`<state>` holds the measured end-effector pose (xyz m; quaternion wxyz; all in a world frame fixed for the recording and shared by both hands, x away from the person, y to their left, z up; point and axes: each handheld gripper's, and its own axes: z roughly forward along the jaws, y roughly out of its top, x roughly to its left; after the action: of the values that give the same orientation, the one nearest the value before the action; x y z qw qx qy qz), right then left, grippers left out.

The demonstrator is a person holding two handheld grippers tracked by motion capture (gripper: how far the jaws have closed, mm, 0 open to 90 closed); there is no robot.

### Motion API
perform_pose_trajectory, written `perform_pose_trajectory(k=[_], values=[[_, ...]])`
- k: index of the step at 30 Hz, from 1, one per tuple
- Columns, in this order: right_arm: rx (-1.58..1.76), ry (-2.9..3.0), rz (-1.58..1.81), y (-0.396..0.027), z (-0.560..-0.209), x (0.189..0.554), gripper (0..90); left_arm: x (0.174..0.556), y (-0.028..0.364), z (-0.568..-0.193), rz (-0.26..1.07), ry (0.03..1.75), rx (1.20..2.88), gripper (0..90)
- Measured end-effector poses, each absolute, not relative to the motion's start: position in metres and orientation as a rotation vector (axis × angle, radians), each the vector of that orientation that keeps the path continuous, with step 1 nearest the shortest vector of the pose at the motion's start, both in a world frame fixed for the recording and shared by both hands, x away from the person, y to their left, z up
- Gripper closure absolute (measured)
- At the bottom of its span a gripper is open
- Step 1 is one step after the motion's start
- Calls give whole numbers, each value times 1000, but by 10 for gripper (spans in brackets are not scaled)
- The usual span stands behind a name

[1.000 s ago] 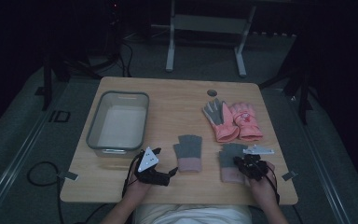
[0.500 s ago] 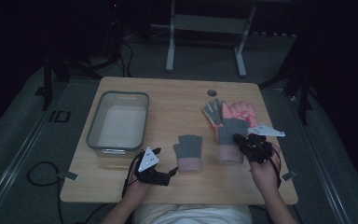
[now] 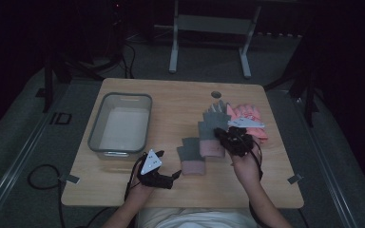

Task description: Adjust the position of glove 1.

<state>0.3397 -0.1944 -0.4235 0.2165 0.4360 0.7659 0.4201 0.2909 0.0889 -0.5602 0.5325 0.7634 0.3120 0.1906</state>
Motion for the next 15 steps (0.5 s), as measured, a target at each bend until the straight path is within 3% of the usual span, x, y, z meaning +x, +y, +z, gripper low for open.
perform_pose_trajectory(k=[15], values=[[1212, 2277, 1119, -150, -468, 352, 857, 291, 89, -560, 450, 735, 1826, 17]])
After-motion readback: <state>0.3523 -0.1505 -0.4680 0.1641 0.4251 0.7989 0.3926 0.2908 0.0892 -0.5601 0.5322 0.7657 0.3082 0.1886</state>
